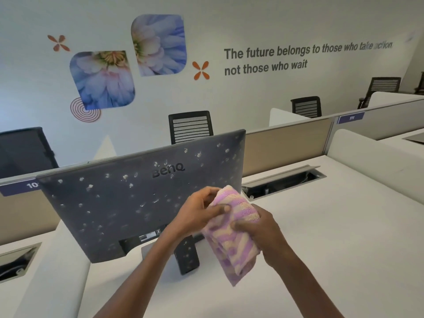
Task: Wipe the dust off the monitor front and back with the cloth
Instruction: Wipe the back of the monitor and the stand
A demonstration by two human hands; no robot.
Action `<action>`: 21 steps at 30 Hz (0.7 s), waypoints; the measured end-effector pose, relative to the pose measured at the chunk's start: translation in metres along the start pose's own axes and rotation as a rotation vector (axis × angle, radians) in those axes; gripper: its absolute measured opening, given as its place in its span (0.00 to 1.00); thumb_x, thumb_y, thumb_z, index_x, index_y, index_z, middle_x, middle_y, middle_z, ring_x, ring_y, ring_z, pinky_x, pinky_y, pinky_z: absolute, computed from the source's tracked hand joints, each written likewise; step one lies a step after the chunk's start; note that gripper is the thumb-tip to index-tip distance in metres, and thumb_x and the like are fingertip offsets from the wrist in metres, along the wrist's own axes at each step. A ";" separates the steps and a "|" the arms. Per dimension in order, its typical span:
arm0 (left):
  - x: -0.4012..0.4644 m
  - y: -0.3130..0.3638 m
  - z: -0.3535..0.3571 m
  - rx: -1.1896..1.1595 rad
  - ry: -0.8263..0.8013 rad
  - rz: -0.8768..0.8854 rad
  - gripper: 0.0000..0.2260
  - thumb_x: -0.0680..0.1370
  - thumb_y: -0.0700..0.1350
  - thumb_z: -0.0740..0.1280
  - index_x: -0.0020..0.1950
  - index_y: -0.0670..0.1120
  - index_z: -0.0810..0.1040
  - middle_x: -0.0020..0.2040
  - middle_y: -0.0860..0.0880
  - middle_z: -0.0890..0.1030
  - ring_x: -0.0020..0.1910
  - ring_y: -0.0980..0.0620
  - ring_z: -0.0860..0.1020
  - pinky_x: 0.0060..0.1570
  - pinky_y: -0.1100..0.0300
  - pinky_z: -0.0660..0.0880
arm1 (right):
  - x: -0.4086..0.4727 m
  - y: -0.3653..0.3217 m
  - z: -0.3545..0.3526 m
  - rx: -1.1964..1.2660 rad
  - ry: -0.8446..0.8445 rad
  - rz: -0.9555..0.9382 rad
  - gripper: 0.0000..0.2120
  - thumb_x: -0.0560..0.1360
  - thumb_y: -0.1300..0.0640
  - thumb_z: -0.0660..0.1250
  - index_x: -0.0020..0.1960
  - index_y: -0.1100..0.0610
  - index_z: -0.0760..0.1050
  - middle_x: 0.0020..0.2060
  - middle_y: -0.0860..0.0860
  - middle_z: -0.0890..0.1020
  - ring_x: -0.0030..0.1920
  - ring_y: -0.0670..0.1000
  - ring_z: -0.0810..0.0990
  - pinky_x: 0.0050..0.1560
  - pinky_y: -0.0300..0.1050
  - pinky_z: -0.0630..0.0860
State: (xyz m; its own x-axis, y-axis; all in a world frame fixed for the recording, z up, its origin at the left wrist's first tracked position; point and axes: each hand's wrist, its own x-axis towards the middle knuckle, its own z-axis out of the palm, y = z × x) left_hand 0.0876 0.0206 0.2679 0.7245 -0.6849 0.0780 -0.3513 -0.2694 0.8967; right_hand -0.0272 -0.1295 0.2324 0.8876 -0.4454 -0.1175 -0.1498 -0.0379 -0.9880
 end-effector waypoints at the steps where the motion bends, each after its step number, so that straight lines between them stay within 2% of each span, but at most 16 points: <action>1: 0.006 0.005 -0.003 0.068 0.087 0.048 0.18 0.72 0.49 0.75 0.61 0.49 0.78 0.51 0.54 0.83 0.50 0.55 0.82 0.52 0.62 0.80 | 0.008 0.000 -0.005 0.009 0.090 -0.003 0.22 0.61 0.55 0.76 0.54 0.53 0.78 0.46 0.53 0.84 0.45 0.54 0.85 0.48 0.56 0.83; 3: 0.019 0.017 -0.016 0.174 0.269 0.136 0.18 0.73 0.49 0.75 0.62 0.48 0.78 0.51 0.57 0.83 0.49 0.61 0.81 0.53 0.64 0.78 | 0.026 -0.004 -0.019 -0.055 0.291 -0.046 0.18 0.63 0.57 0.74 0.52 0.54 0.77 0.44 0.53 0.83 0.44 0.55 0.83 0.48 0.57 0.82; 5: 0.029 0.031 -0.036 0.239 0.416 0.218 0.13 0.76 0.47 0.73 0.60 0.48 0.80 0.51 0.59 0.83 0.49 0.64 0.80 0.56 0.59 0.78 | 0.048 -0.014 -0.034 -0.204 0.461 -0.105 0.16 0.66 0.56 0.72 0.53 0.53 0.76 0.44 0.50 0.82 0.45 0.56 0.81 0.48 0.51 0.79; 8: 0.037 0.052 -0.069 0.400 0.627 0.273 0.10 0.79 0.46 0.68 0.59 0.50 0.81 0.54 0.56 0.83 0.52 0.59 0.81 0.58 0.54 0.78 | 0.083 -0.035 -0.051 -0.378 0.668 -0.185 0.14 0.71 0.50 0.70 0.54 0.54 0.76 0.46 0.53 0.81 0.47 0.58 0.78 0.44 0.45 0.71; 11: 0.042 0.063 -0.102 0.588 0.734 0.122 0.13 0.81 0.48 0.64 0.64 0.50 0.78 0.63 0.51 0.81 0.61 0.49 0.78 0.64 0.51 0.73 | 0.117 -0.053 -0.056 -0.482 0.780 -0.238 0.16 0.73 0.47 0.70 0.55 0.57 0.75 0.49 0.56 0.81 0.48 0.59 0.79 0.42 0.44 0.68; 15: 0.045 0.054 -0.140 0.749 0.664 -0.158 0.16 0.83 0.51 0.59 0.67 0.48 0.77 0.65 0.45 0.79 0.63 0.41 0.76 0.63 0.50 0.70 | 0.152 -0.073 -0.044 -0.555 0.771 -0.292 0.15 0.74 0.51 0.69 0.55 0.58 0.71 0.49 0.56 0.79 0.48 0.60 0.79 0.40 0.46 0.68; 16: 0.044 0.050 -0.146 0.745 0.631 -0.196 0.16 0.83 0.51 0.59 0.66 0.48 0.78 0.64 0.45 0.80 0.60 0.41 0.78 0.61 0.51 0.71 | 0.158 -0.077 -0.039 -0.565 0.756 -0.315 0.14 0.74 0.52 0.69 0.55 0.58 0.71 0.49 0.56 0.79 0.48 0.60 0.79 0.40 0.46 0.67; 19: 0.038 0.042 -0.154 0.722 0.541 -0.250 0.12 0.83 0.52 0.58 0.56 0.54 0.81 0.50 0.45 0.85 0.36 0.46 0.81 0.40 0.58 0.73 | 0.172 -0.083 -0.022 -0.559 0.648 -0.407 0.18 0.71 0.54 0.70 0.60 0.55 0.72 0.51 0.53 0.80 0.49 0.58 0.79 0.42 0.45 0.68; 20: 0.038 0.039 -0.156 0.717 0.526 -0.246 0.11 0.83 0.52 0.59 0.54 0.55 0.81 0.47 0.45 0.85 0.33 0.48 0.80 0.38 0.58 0.72 | 0.174 -0.082 -0.018 -0.546 0.595 -0.433 0.21 0.70 0.55 0.71 0.62 0.53 0.72 0.52 0.52 0.80 0.49 0.58 0.79 0.44 0.45 0.69; 21: 0.038 0.037 -0.158 0.712 0.514 -0.240 0.11 0.83 0.52 0.60 0.53 0.54 0.82 0.47 0.45 0.85 0.34 0.48 0.80 0.39 0.58 0.71 | 0.175 -0.078 -0.015 -0.544 0.543 -0.457 0.22 0.69 0.55 0.72 0.62 0.52 0.72 0.52 0.51 0.80 0.50 0.57 0.79 0.45 0.44 0.69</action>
State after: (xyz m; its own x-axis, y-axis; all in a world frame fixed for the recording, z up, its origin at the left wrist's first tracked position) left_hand 0.1953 0.0913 0.3730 0.9405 -0.2166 0.2617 -0.3168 -0.8371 0.4459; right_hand 0.1329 -0.2181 0.2909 0.6030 -0.6399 0.4764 -0.1402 -0.6729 -0.7264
